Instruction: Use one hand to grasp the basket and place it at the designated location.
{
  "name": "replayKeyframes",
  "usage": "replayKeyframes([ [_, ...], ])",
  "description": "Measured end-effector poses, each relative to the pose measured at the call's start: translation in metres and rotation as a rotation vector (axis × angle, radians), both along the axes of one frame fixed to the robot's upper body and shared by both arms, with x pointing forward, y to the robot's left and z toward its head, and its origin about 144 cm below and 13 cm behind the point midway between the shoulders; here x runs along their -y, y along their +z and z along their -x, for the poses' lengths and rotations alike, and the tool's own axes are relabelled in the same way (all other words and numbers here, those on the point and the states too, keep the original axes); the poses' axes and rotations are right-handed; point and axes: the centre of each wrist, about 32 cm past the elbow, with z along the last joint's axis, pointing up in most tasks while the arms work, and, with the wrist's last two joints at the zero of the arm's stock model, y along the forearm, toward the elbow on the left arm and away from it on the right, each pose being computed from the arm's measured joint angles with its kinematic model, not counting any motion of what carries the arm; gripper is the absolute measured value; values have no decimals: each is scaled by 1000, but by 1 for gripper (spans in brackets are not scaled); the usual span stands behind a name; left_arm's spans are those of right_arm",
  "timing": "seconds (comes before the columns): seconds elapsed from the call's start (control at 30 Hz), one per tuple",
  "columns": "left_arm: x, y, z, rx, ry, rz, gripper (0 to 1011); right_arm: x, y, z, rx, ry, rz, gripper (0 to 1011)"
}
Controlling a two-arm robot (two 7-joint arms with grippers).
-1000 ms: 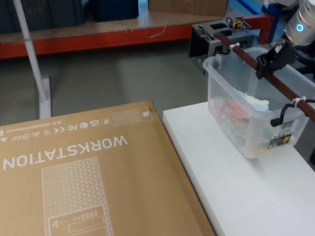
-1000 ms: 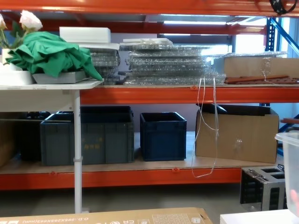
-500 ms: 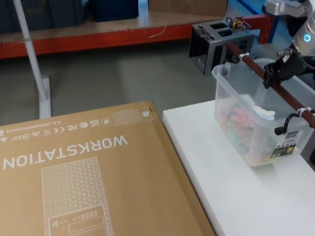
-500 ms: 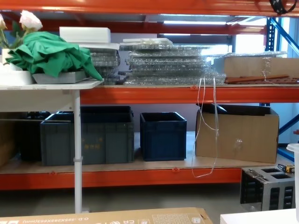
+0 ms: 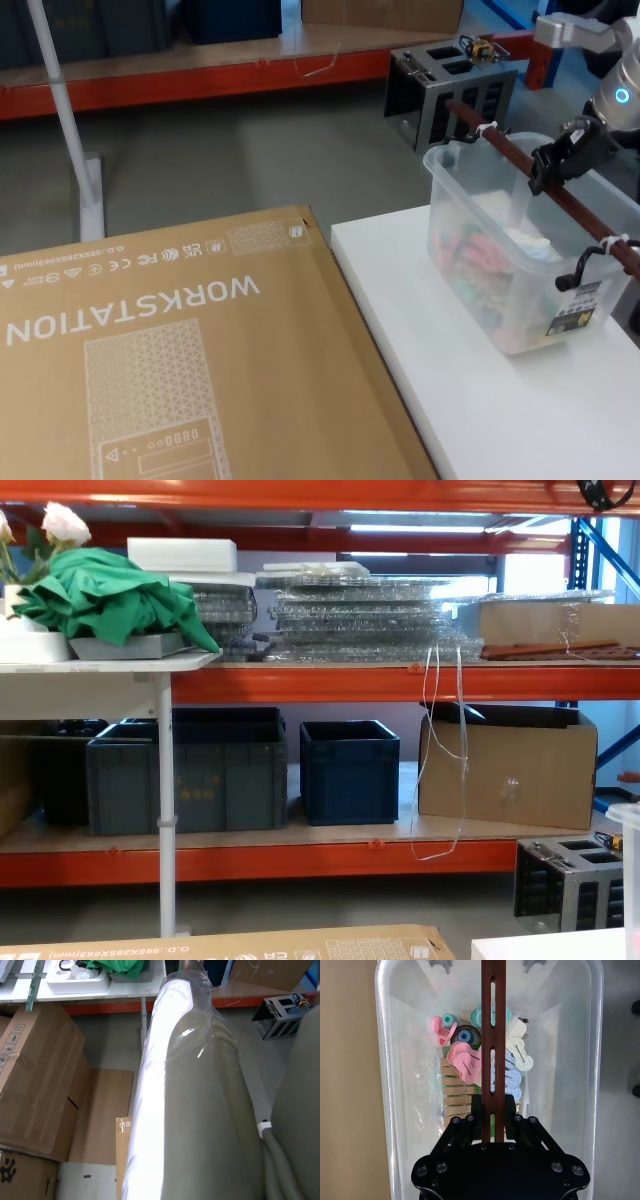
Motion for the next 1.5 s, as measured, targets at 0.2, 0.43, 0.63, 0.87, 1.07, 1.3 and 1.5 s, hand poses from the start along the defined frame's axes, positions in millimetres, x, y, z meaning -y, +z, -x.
replayKeyframes([
  [0.2,0,0,0,0,0,0,0,-4,-9,7,7,1,14,240],
  [0.43,0,0,0,0,0,0,0,-6,-14,12,14,-3,22,241],
  [0.63,0,0,0,0,0,0,0,-5,-16,14,17,-6,21,240],
  [0.87,0,0,0,0,0,0,0,-2,-18,18,23,-12,17,241],
  [1.07,0,0,0,0,0,0,0,0,-18,19,22,-14,13,241],
  [1.3,0,0,0,0,0,0,0,2,-19,19,12,-8,9,241],
  [1.5,0,0,0,0,0,0,0,2,-20,17,11,0,6,241],
])
